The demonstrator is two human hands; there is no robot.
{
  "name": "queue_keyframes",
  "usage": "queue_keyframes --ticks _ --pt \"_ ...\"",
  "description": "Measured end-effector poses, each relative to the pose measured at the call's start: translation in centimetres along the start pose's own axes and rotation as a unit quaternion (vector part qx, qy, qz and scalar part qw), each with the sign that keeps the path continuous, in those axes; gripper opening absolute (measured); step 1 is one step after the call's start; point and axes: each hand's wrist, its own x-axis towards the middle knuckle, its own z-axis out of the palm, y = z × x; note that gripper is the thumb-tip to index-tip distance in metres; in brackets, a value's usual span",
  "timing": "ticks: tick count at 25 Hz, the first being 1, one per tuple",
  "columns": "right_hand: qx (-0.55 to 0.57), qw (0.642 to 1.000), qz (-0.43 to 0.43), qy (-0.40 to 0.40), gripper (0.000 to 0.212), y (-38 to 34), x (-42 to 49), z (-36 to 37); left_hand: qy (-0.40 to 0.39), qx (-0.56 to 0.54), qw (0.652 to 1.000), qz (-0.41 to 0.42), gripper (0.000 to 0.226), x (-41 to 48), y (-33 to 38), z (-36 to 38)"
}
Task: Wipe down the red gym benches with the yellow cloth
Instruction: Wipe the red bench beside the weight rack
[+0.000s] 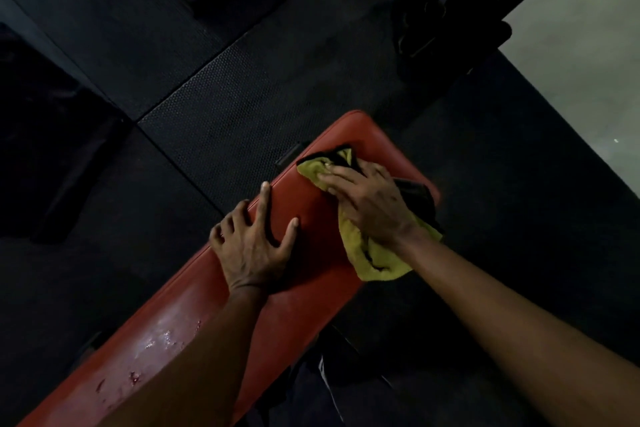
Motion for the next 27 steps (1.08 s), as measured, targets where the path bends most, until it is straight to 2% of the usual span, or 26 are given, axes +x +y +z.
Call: queue_keyframes --ticks 2,5,6,9,10,12,14,15,19,22,24,27 --pt "-0.008 0.999 0.043 0.020 0.036 1.3 2.6 -0.5 0.001 0.003 1.000 0.003 0.080 0.0 0.0 -0.1" --pt "0.024 0.980 0.199 -0.008 0.040 1.5 7.5 -1.0 -0.007 0.008 1.000 0.006 0.081 0.0 0.0 -0.1" --pt "0.011 0.979 0.202 -0.031 0.045 1.1 8.4 -0.9 -0.010 0.012 1.000 0.004 0.081 0.0 -0.1 -0.1" --pt "-0.029 0.991 0.098 -0.091 0.054 1.7 7.3 -1.4 -0.018 0.012 1.000 0.006 0.081 0.0 -0.1 -0.1" --pt "-0.028 0.990 0.105 -0.093 0.054 3.1 6.7 -1.6 -0.020 0.011 1.000 0.006 0.081 0.1 -0.2 -0.1" --pt "0.009 0.971 0.230 -0.067 0.056 5.4 5.7 -2.2 -0.021 0.014 1.000 0.005 0.081 0.0 -0.3 0.1" --pt "0.068 0.925 0.373 -0.038 0.056 6.0 4.9 -2.0 -0.021 0.019 1.000 0.005 0.081 -0.1 -0.3 0.2" --pt "0.067 0.916 0.396 -0.028 0.054 5.7 4.7 -1.9 -0.021 0.015 1.000 0.004 0.080 0.0 -0.4 0.3" --pt "0.069 0.930 0.361 -0.008 0.046 4.7 4.4 -3.4 -0.042 0.003 0.999 0.001 0.078 -0.1 -0.1 -0.7" --pt "0.118 0.935 0.334 -0.020 0.042 4.3 4.7 -6.2 -0.140 -0.051 0.989 -0.003 0.075 0.5 -0.4 -3.0" --pt "0.130 0.939 0.319 -0.021 0.043 3.2 5.3 -9.7 -0.207 -0.113 0.972 -0.006 0.078 1.8 -0.9 -6.6" --pt "0.144 0.946 0.291 -0.012 0.047 0.2 6.8 -16.6 -0.184 -0.122 0.975 0.030 0.085 4.2 -1.6 -15.6"
